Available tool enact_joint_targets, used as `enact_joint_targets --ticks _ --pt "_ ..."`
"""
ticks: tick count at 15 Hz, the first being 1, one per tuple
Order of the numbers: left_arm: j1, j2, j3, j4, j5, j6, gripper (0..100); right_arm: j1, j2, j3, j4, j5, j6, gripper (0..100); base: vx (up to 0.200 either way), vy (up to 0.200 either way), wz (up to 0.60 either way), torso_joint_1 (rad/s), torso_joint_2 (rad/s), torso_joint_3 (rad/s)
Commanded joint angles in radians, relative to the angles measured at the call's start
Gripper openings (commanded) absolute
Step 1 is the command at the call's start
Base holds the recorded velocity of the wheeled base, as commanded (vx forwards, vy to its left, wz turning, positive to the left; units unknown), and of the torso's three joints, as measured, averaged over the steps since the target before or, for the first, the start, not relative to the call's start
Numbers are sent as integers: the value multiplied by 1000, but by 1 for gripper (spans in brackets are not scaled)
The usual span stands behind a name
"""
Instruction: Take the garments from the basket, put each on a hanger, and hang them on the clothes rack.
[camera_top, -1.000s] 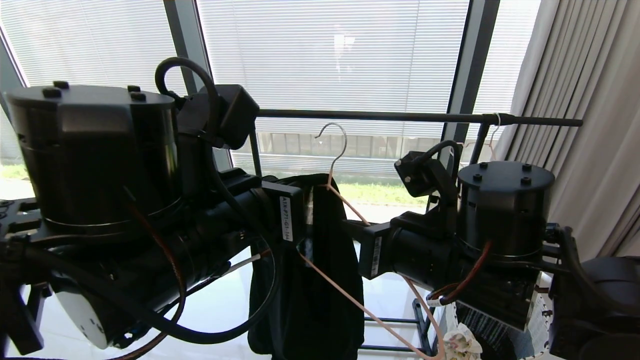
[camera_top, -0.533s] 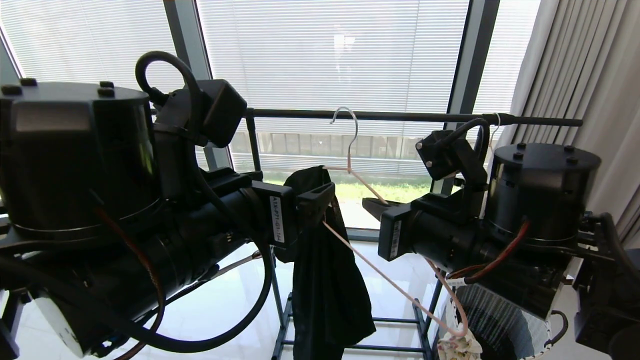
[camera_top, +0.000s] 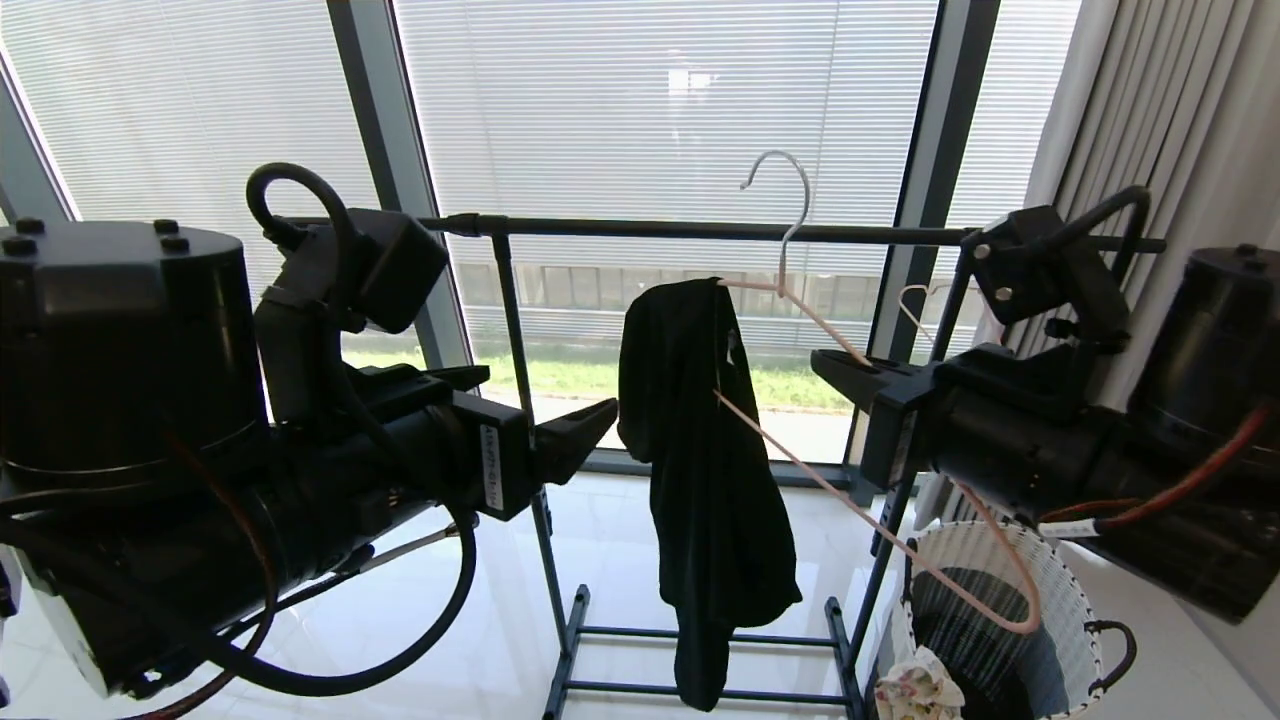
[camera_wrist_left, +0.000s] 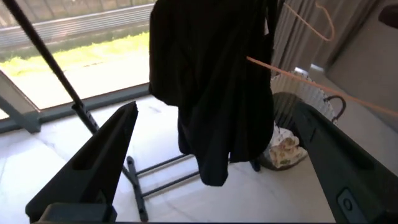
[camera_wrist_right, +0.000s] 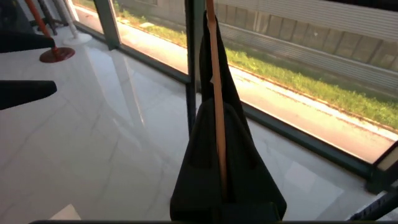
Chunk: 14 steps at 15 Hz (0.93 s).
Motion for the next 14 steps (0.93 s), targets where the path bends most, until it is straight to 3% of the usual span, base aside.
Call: enact_joint_targets --ticks 1,3,4,7,9,11,14 --pt "42 -31 42 0 -98 74 100 -1 -135 121 -1 31 -19 0 0 0 0 0 0 0" --pt "51 -37 73 -17 -218 163 100 2 -249 219 -1 36 -20 0 0 0 0 0 0 0" --pt "51 -36 77 -25 -238 193 100 5 -280 242 1 47 -20 0 0 0 0 0 0 0" --pt "51 -23 104 -31 -385 318 100 79 -428 369 1 76 -31 0 0 0 0 0 0 0" --pt "51 7 85 -54 -411 413 100 105 -491 430 1 76 -31 0 0 0 0 0 0 0" --pt "52 49 54 -112 -420 445 100 146 -545 469 1 77 -31 0 0 0 0 0 0 0" --pt "52 39 91 -115 -546 489 100 194 -596 527 1 91 -31 0 0 0 0 0 0 0"
